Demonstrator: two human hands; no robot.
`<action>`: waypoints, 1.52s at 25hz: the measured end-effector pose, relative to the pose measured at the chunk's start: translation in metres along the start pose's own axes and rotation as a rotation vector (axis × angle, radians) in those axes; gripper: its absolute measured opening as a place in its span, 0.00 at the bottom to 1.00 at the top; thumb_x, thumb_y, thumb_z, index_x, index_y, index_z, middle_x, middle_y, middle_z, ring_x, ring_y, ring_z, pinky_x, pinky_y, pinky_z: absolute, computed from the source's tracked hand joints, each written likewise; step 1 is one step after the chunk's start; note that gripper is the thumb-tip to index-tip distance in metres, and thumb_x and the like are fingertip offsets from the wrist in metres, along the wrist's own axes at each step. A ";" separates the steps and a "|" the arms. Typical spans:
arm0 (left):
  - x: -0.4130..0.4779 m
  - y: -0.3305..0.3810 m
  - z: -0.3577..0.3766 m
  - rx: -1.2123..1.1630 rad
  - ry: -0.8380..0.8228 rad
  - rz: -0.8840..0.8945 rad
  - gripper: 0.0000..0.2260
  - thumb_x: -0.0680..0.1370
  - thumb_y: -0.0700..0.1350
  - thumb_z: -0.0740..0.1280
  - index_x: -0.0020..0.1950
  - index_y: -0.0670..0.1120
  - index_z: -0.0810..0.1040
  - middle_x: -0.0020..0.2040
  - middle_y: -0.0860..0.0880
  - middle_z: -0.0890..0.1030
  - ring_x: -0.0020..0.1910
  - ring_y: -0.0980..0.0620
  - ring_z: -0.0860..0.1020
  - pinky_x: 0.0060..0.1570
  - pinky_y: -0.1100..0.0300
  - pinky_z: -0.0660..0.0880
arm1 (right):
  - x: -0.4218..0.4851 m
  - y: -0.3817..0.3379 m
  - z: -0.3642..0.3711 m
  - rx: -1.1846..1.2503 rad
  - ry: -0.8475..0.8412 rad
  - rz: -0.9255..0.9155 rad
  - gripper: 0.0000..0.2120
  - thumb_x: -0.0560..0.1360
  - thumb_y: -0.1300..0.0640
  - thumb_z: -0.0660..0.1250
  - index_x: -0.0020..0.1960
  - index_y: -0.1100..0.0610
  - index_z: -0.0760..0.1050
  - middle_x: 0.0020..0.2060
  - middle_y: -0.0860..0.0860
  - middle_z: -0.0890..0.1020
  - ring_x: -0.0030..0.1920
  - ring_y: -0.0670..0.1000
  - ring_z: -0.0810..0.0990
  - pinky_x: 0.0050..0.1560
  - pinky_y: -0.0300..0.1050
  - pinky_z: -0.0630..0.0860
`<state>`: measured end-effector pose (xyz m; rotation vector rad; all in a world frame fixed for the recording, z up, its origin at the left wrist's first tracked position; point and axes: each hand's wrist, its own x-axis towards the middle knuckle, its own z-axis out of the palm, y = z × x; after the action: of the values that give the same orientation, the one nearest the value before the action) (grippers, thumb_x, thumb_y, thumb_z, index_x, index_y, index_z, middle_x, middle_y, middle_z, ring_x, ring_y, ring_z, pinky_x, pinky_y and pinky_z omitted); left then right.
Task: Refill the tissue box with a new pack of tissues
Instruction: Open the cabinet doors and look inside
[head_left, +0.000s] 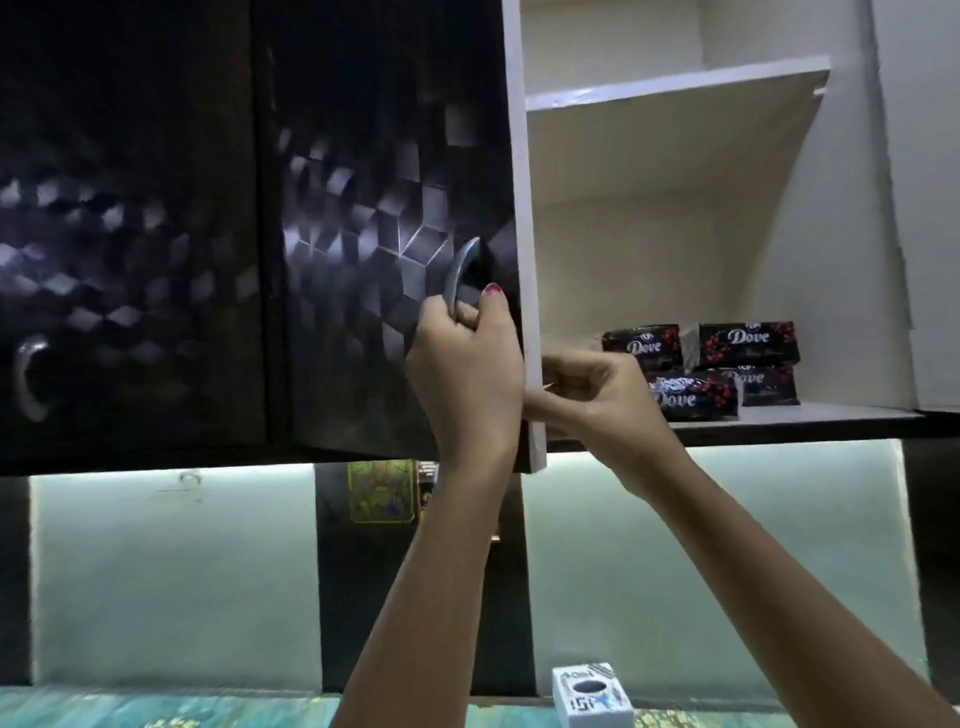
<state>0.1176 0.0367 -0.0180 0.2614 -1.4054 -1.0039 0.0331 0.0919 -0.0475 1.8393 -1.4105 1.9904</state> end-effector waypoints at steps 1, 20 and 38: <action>-0.001 0.006 -0.012 0.037 0.048 -0.001 0.09 0.77 0.50 0.60 0.45 0.45 0.71 0.39 0.50 0.74 0.37 0.55 0.74 0.29 0.74 0.71 | -0.002 -0.005 0.008 0.077 -0.049 -0.002 0.12 0.66 0.59 0.70 0.49 0.55 0.79 0.36 0.45 0.85 0.39 0.45 0.84 0.38 0.36 0.80; 0.112 -0.093 -0.143 1.582 0.353 0.310 0.34 0.72 0.46 0.62 0.74 0.57 0.50 0.76 0.46 0.35 0.73 0.37 0.33 0.69 0.39 0.32 | 0.063 0.047 0.075 0.078 0.019 0.017 0.11 0.74 0.63 0.63 0.44 0.46 0.77 0.42 0.47 0.82 0.47 0.47 0.80 0.45 0.43 0.78; 0.117 -0.104 -0.080 0.659 -0.030 0.387 0.30 0.71 0.47 0.68 0.70 0.55 0.60 0.75 0.48 0.55 0.74 0.43 0.53 0.71 0.39 0.56 | 0.073 0.087 0.037 -0.376 0.311 -0.189 0.11 0.72 0.62 0.66 0.45 0.45 0.76 0.40 0.41 0.81 0.41 0.37 0.79 0.38 0.28 0.75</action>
<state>0.1273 -0.1381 -0.0258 0.4344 -1.7040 -0.2073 -0.0125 -0.0181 -0.0404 1.3800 -1.3472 1.6883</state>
